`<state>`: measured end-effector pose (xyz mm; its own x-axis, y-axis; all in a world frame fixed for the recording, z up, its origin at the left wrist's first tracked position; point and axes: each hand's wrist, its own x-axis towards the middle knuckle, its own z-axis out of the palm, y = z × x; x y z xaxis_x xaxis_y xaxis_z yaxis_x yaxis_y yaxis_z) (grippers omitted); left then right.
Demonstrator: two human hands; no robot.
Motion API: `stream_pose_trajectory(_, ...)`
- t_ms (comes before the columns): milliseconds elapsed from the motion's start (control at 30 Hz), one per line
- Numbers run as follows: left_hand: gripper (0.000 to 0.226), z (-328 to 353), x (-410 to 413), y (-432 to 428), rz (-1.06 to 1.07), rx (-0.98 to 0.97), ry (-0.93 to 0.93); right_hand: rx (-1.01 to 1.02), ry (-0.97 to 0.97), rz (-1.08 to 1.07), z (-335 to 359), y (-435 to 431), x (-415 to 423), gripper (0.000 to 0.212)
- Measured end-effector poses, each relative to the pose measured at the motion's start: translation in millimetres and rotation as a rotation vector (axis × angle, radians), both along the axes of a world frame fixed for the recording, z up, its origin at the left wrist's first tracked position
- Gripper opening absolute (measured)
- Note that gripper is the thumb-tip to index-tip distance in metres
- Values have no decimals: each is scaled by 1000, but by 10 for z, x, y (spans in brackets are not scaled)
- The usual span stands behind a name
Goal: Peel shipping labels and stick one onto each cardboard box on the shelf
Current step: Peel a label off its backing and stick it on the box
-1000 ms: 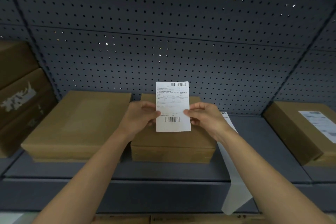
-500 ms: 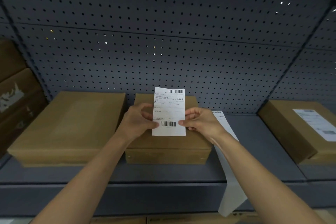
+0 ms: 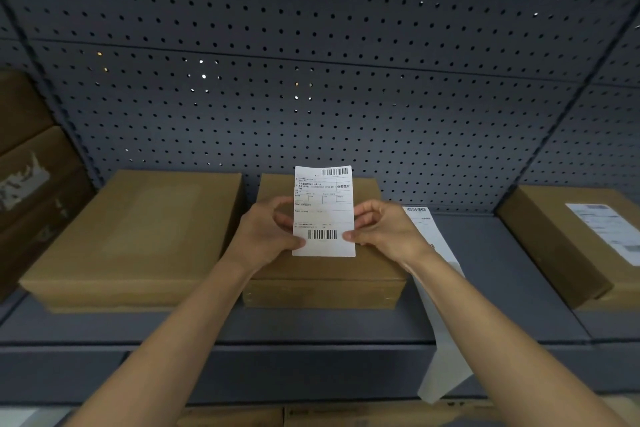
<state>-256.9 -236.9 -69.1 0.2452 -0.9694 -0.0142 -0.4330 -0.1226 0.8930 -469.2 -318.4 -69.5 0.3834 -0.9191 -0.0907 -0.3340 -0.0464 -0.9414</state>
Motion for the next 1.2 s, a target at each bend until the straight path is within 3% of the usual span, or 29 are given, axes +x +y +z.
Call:
stream_pose_trajectory(633,92,54,-123,95,-8,-30,-225,-246,214,6,-35,111,2,41)
stream_pose_trajectory(900,102,-67,-28,83,36,-28,-249,-363,386,19,-94,159,-62,55)
stream_pose_trajectory(1200,91,-119,-53,118,40,-68,-289,-463,502,0,-196,171,-99,71)
